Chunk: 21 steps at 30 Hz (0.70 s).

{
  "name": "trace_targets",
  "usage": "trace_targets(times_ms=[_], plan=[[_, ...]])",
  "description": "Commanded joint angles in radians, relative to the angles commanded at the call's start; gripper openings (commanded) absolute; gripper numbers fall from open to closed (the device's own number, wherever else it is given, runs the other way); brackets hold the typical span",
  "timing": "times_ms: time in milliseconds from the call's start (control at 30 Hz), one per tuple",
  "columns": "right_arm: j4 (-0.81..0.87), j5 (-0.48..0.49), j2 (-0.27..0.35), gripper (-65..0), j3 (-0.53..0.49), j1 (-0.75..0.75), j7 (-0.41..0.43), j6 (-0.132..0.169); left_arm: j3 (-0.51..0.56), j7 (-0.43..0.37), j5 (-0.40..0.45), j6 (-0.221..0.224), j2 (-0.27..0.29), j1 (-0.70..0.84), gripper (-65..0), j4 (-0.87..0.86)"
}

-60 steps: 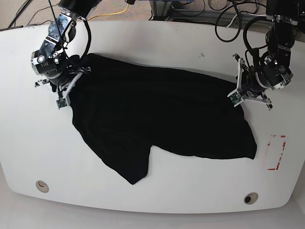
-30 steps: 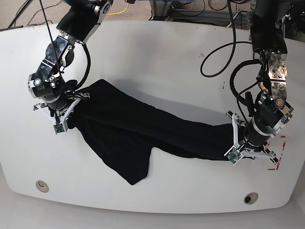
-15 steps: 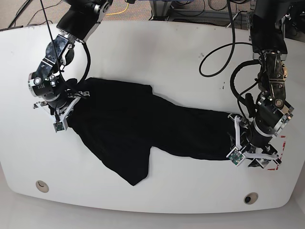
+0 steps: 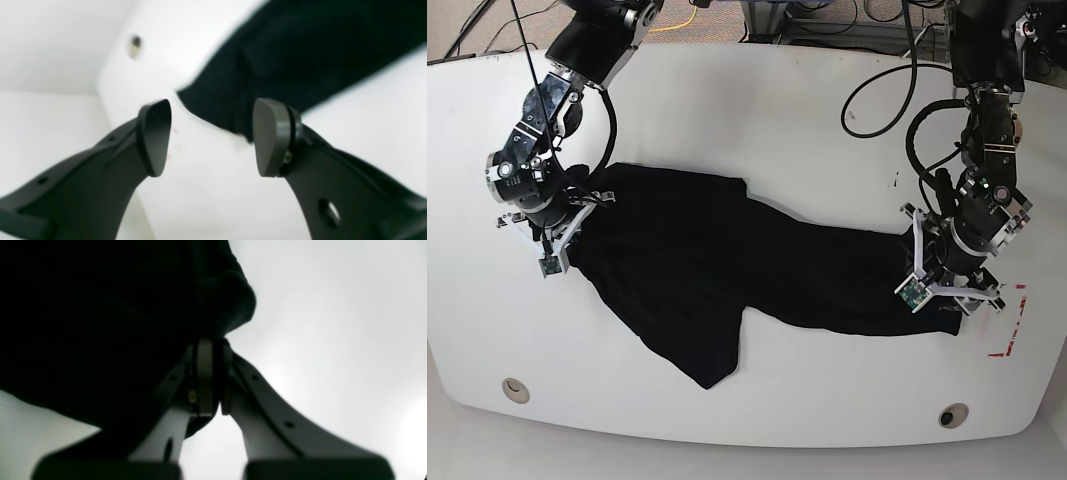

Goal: Layout the t-shirt on the table in an organized manner, then fold the t-shirt properly
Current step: 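Regrasp the shirt with the left gripper closer to the right gripper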

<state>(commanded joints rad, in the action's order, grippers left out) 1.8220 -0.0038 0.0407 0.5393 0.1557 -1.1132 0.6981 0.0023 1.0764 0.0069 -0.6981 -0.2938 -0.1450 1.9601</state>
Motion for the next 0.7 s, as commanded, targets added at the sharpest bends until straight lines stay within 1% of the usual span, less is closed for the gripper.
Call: trace_targets(times_ms=[100, 167, 267, 367, 567, 700], plan=[[0.000, 0.002, 0.000, -62.6, 0.000, -0.002, 0.000, 0.000, 0.002, -0.003, 0.000, 0.000, 0.012, 0.041, -28.3, -0.028], [0.000, 0.002, 0.000, -62.6, 0.000, -0.002, 0.000, 0.000, 0.002, -0.005, 0.000, 0.000, 0.026, 0.052, -28.3, -0.048], [-0.015, 0.002, 0.000, -62.6, 0.000, -0.002, 0.000, 0.000, 0.003, -0.005, -0.002, 0.000, 0.032, 0.058, -28.3, -0.086], [-0.038, 0.002, 0.000, -62.6, 0.000, -0.002, 0.002, 0.000, 0.003, -0.006, 0.000, 0.000, 0.061, 0.054, -28.3, -0.133], [-0.054, 0.002, 0.000, -62.6, 0.000, -0.002, 0.003, 0.000, 0.003, -0.055, 0.006, 0.000, 0.114, -0.008, -28.3, -0.238], [-0.054, 0.002, -0.002, -62.6, 0.000, -0.002, 0.003, 0.000, 0.003, -0.080, 0.006, 0.000, 0.137, -0.041, -28.3, -0.316]])
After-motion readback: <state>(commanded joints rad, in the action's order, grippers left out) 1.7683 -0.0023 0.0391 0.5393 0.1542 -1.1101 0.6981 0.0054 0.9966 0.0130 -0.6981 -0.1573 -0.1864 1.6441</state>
